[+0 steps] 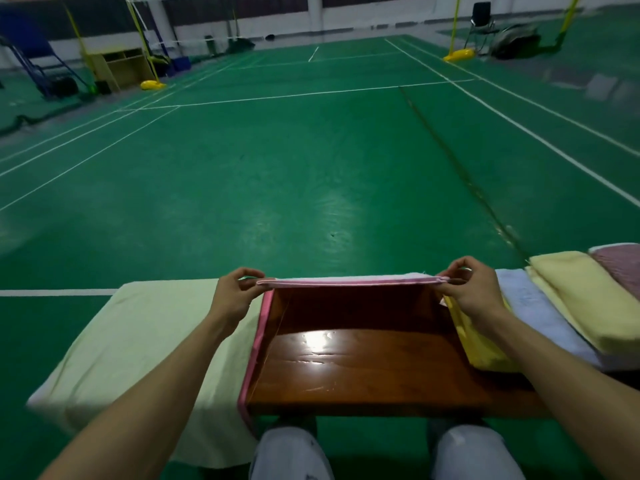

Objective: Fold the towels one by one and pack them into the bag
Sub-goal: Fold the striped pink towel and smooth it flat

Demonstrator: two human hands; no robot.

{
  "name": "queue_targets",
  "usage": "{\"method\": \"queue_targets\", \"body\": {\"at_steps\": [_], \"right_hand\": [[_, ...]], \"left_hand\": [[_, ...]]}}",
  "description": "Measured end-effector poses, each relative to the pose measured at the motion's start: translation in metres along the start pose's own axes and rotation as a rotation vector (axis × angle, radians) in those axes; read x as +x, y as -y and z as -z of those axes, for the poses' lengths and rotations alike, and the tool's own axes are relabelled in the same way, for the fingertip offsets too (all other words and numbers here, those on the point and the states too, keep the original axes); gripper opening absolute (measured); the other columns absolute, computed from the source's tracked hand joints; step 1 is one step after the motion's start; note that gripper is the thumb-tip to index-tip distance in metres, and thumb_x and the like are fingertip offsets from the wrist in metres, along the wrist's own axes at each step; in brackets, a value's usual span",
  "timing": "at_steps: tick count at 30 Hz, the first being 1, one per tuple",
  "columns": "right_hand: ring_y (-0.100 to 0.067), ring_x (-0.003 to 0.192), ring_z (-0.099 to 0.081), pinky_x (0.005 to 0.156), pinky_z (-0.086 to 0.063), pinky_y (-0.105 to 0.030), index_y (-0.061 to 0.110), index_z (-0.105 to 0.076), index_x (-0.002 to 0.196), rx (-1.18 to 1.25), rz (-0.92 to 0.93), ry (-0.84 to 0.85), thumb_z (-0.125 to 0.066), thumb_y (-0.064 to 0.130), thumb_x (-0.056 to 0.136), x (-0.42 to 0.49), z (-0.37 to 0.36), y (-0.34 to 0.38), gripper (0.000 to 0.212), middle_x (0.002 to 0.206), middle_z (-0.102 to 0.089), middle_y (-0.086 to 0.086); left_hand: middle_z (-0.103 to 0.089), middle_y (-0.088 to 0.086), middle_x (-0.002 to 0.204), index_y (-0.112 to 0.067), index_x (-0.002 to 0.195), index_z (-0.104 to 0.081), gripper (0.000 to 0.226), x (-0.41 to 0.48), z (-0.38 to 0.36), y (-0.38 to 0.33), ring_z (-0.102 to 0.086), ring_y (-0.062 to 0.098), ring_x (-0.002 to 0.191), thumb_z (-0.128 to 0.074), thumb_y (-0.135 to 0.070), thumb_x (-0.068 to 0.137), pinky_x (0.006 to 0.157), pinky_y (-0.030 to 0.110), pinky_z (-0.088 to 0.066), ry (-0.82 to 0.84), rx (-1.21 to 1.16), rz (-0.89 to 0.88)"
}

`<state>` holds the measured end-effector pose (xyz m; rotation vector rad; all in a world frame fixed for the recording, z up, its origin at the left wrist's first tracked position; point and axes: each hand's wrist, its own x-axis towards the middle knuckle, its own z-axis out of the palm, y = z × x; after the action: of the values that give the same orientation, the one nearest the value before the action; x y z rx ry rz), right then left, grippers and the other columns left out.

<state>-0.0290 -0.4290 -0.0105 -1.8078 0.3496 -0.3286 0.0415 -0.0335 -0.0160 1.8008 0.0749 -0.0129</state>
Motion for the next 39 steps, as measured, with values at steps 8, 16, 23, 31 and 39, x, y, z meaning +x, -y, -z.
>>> {"method": "queue_targets", "body": {"at_steps": [8, 16, 23, 31, 39], "right_hand": [[-0.016, 0.088, -0.067, 0.08, -0.052, -0.031, 0.009, -0.058, 0.085, -0.162, 0.212, 0.053, -0.08, -0.001, 0.074, -0.042, 0.015, 0.009, 0.027, 0.088, -0.07, -0.005], [-0.017, 0.078, -0.06, 0.074, -0.057, -0.032, 0.032, -0.05, 0.081, -0.304, 0.429, 0.125, -0.074, -0.003, 0.082, -0.073, 0.027, 0.001, 0.042, 0.081, -0.061, 0.001], [-0.014, 0.076, -0.061, 0.068, -0.058, -0.029, 0.043, -0.048, 0.088, -0.281, 0.501, 0.163, -0.071, -0.004, 0.083, -0.096, 0.035, 0.007, 0.052, 0.084, -0.059, 0.0], [-0.016, 0.082, -0.055, 0.071, -0.056, -0.024, 0.028, -0.05, 0.091, -0.296, 0.444, 0.295, -0.07, -0.006, 0.083, -0.108, 0.044, 0.021, 0.04, 0.087, -0.055, -0.004], [-0.026, 0.08, -0.062, 0.056, -0.056, -0.03, 0.011, -0.051, 0.098, -0.169, 0.236, 0.435, -0.071, -0.004, 0.082, -0.103, 0.054, 0.048, 0.03, 0.092, -0.058, -0.016]], "left_hand": [[-0.072, 0.009, 0.089, -0.005, 0.091, -0.066, 0.017, -0.052, 0.017, -0.011, -0.067, 0.017, 0.082, -0.072, 0.006, 0.078, 0.072, 0.015, -0.054, -0.017, 0.049, -0.133], [-0.072, 0.005, 0.069, -0.008, 0.093, -0.065, 0.024, -0.093, 0.033, -0.01, -0.061, 0.01, 0.064, -0.066, 0.012, 0.081, 0.063, 0.015, -0.048, 0.041, 0.043, -0.113], [-0.066, 0.013, 0.069, -0.006, 0.092, -0.065, 0.033, -0.119, 0.038, -0.015, -0.058, 0.02, 0.066, -0.06, 0.022, 0.075, 0.061, 0.029, -0.048, 0.051, 0.02, -0.1], [-0.054, 0.014, 0.065, -0.006, 0.093, -0.065, 0.045, -0.139, 0.049, -0.024, -0.051, 0.024, 0.058, -0.056, 0.0, 0.049, 0.049, 0.024, -0.039, 0.149, -0.033, 0.019], [-0.056, 0.012, 0.064, -0.004, 0.101, -0.063, 0.045, -0.132, 0.057, -0.034, -0.052, 0.024, 0.059, -0.063, 0.012, 0.058, 0.05, 0.024, -0.041, 0.189, -0.128, 0.067]]}}
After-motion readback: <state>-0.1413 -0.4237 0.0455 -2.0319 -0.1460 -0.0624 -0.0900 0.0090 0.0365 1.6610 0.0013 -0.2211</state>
